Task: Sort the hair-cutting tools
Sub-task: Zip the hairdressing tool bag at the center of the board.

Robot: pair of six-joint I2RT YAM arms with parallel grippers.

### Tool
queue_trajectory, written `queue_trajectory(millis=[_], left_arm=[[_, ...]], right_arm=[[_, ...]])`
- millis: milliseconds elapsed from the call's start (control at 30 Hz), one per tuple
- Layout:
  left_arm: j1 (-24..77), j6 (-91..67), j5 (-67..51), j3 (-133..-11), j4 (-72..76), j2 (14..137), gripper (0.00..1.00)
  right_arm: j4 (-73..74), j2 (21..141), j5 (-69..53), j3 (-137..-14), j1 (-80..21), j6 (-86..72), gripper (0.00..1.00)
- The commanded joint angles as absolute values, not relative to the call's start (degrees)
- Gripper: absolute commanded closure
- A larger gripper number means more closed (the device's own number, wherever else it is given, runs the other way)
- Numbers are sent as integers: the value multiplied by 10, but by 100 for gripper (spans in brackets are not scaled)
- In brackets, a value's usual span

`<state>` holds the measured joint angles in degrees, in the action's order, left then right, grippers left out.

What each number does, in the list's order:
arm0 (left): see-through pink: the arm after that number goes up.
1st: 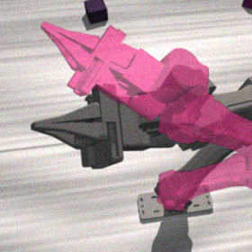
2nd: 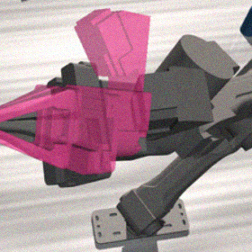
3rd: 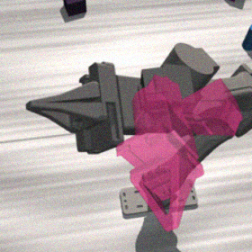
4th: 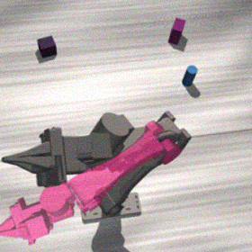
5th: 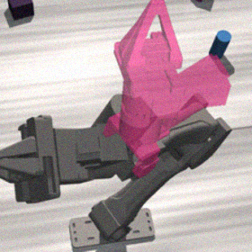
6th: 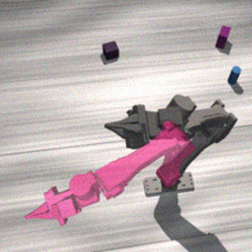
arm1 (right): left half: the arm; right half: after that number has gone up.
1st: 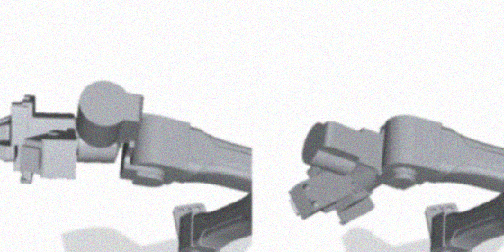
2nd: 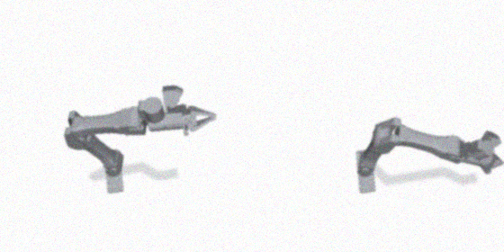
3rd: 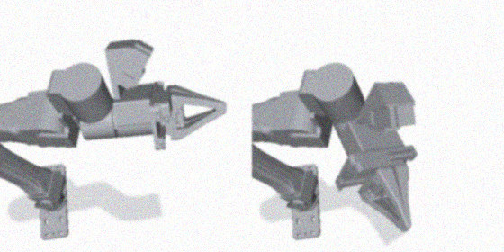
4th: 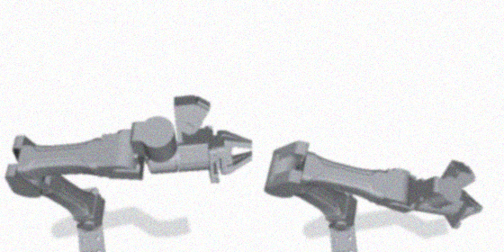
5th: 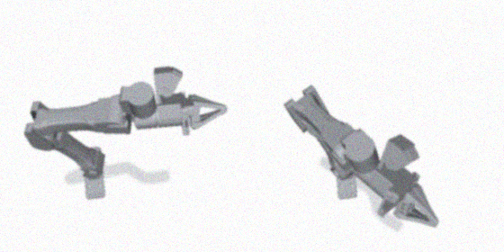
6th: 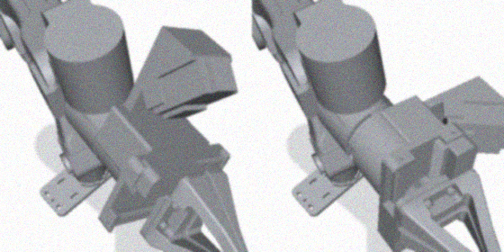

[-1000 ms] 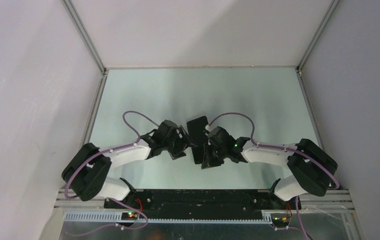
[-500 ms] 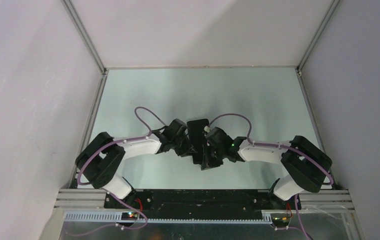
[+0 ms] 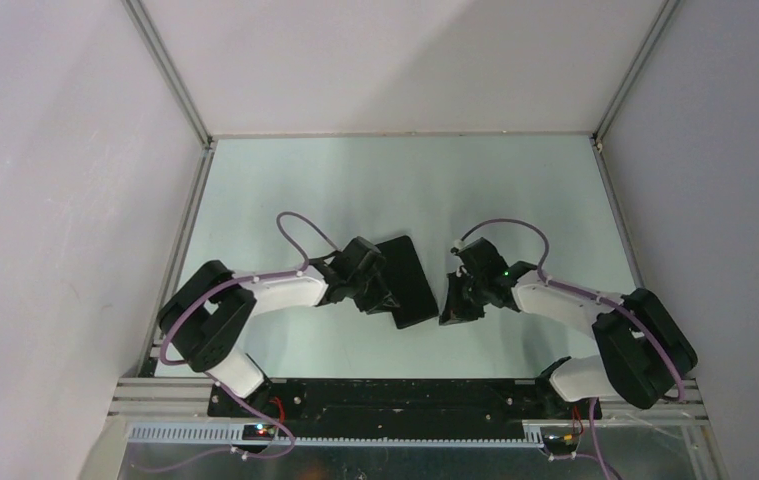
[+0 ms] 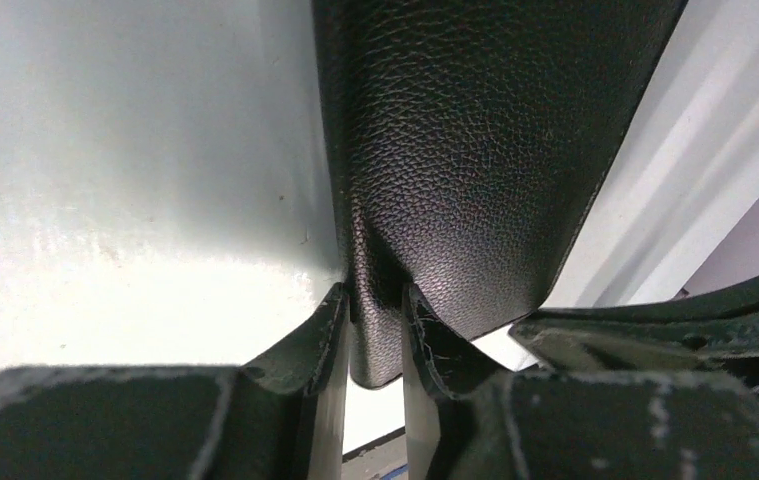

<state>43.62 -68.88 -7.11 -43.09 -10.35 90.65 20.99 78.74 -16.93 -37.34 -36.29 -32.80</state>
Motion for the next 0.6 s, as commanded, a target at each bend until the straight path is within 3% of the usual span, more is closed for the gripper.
queue_trajectory(millis=[0,167,367,433,567], left_arm=[[427,-628,-7,-421,-194,929,88],[405,-564,-24,-450,-210,937,84],[339,-516,-46,-474,-238,923,70],[313,-521,-37,-455,-240,877,52],[265,-540,-5,-410,-262,754,28]], right_arm=[[266,761,-145,-356,-321,-280,100],[241,770,-175,-372,-379,-268,100],[156,859,-235,-437,-500,-318,100],[124,893,-247,-471,-534,-339,100],[93,961,-226,-548,-584,-364,100]])
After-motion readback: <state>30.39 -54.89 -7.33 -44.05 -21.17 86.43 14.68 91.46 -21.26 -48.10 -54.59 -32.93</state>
